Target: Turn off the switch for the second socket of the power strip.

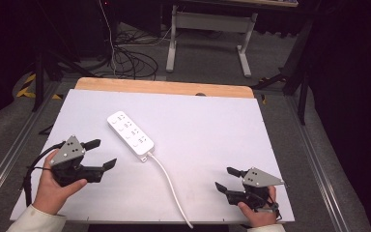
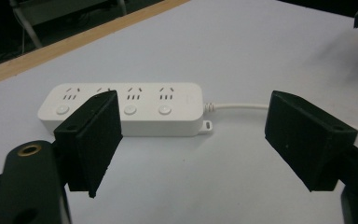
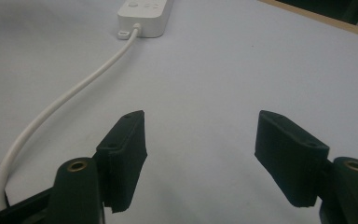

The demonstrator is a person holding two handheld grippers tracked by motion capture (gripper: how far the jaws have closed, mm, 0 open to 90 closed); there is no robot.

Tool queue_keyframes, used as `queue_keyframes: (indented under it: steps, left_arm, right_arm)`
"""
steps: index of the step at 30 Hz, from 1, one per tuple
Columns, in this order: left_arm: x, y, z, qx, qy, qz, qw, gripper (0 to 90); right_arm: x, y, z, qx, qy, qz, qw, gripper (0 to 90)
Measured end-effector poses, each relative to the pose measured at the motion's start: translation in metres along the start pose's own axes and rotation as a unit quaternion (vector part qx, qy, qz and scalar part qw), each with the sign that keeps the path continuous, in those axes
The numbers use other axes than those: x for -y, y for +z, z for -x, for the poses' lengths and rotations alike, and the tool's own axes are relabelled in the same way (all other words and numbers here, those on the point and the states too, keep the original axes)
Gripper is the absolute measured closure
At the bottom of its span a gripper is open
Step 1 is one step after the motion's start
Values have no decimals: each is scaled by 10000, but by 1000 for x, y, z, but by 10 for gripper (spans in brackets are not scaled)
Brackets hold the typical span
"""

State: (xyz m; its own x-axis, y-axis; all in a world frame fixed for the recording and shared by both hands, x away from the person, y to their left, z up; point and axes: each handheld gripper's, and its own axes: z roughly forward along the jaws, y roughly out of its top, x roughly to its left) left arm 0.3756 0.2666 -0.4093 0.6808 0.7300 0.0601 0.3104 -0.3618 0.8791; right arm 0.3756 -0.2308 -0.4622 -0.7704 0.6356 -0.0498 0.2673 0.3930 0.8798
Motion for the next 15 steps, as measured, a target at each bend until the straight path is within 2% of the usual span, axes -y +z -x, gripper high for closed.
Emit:
queue_keyframes:
  steps: [2,4,6,10,15]
  left_arm:
    - [6,-1,1,-70,107,-19,9999,174]
    - [11,-3,2,-226,245,-9,9994,170]
    - [17,-4,3,-246,200,21,9995,165]
    - [31,-6,0,-161,-60,22,9998,164]
    - [46,-8,-7,22,-566,139,9983,165]
  right_arm:
    - [0,0,0,-3,-1,4,10000,344]
    - [0,0,0,0,2,-4,10000,344]
    - [0,0,0,7,-12,-9,10000,343]
    - [0,0,0,-7,1,6,10000,344]
    - [0,-1,0,-15,-18,8,10000,343]
